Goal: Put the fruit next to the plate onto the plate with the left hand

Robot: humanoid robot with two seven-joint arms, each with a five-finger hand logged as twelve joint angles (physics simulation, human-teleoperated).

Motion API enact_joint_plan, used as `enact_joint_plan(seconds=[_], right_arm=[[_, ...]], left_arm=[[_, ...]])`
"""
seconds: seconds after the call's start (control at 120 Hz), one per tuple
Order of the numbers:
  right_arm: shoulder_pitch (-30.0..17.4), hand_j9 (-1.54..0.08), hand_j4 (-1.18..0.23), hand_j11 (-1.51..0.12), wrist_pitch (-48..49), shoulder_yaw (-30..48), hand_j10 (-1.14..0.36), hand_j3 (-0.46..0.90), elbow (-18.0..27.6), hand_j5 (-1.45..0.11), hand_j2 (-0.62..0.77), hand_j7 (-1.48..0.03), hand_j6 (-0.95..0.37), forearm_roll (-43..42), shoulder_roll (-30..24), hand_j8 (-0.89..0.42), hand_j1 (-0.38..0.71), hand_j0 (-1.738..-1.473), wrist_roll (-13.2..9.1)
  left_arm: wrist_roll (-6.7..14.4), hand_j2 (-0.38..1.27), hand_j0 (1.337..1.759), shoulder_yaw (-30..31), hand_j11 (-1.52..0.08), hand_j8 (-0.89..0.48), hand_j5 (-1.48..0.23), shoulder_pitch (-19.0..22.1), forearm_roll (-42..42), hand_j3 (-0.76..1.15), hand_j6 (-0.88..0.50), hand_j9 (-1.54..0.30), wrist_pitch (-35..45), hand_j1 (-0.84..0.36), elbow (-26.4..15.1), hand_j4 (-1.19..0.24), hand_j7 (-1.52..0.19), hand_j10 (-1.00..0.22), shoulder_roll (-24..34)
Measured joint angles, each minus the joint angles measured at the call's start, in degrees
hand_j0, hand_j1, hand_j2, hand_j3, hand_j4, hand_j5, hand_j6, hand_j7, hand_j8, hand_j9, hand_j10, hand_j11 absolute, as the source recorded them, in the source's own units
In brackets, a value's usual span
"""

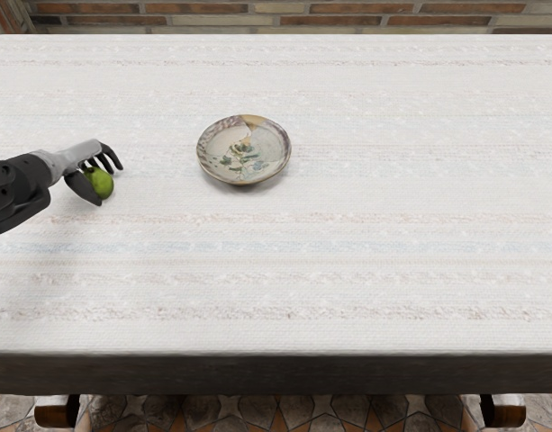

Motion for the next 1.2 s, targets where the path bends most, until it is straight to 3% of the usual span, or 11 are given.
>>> enact_joint_plan(seconds=[0.158, 0.583, 0.792, 0.875, 1.2], right_arm=[[0.0, 0.0, 0.0, 0.0, 0.0, 0.0, 0.0, 0.0, 0.0, 0.0, 0.0, 0.0, 0.0, 0.0, 0.0, 0.0, -0.35, -1.658, 0.0], [0.0, 0.0, 0.0, 0.0, 0.0, 0.0, 0.0, 0.0, 0.0, 0.0, 0.0, 0.0, 0.0, 0.0, 0.0, 0.0, -0.35, -1.658, 0.0], [0.0, 0.0, 0.0, 0.0, 0.0, 0.0, 0.0, 0.0, 0.0, 0.0, 0.0, 0.0, 0.0, 0.0, 0.0, 0.0, -0.35, -1.658, 0.0], [0.0, 0.0, 0.0, 0.0, 0.0, 0.0, 0.0, 0.0, 0.0, 0.0, 0.0, 0.0, 0.0, 0.0, 0.0, 0.0, -0.35, -1.658, 0.0], [0.0, 0.0, 0.0, 0.0, 0.0, 0.0, 0.0, 0.0, 0.0, 0.0, 0.0, 0.0, 0.0, 0.0, 0.0, 0.0, -0.35, -1.658, 0.0]], left_arm=[[0.0, 0.2, 1.658, 0.1, -0.69, -0.49, -0.69, 0.0, -0.1, 0.0, -0.53, -0.69, 0.0, -0.28, 0.0, -0.53, -0.69, -0.53, 0.3], [0.0, 0.29, 1.654, 0.2, -0.93, -0.36, -0.95, 0.0, -0.4, 0.0, -0.38, -0.93, -0.1, -0.33, 0.0, -0.68, -0.92, -0.69, 0.2], [0.0, 0.32, 1.648, 0.3, -1.06, -0.28, -1.04, 0.0, -0.3, 0.0, -0.31, -1.06, -0.3, -0.37, 0.0, -0.74, -1.05, -0.65, 0.0], [0.1, 0.51, 1.643, 0.4, -1.11, -0.26, -1.07, 0.0, -0.2, 0.0, -0.29, -1.09, -0.4, -0.45, 0.0, -0.73, -1.08, -0.62, -0.2], [0.1, 0.32, 1.646, 0.3, -1.15, -0.23, -1.17, -2.4, -1.6, 0.0, -0.26, -1.16, -1.0, -0.35, -0.9, -0.71, -1.16, -0.63, 0.4]])
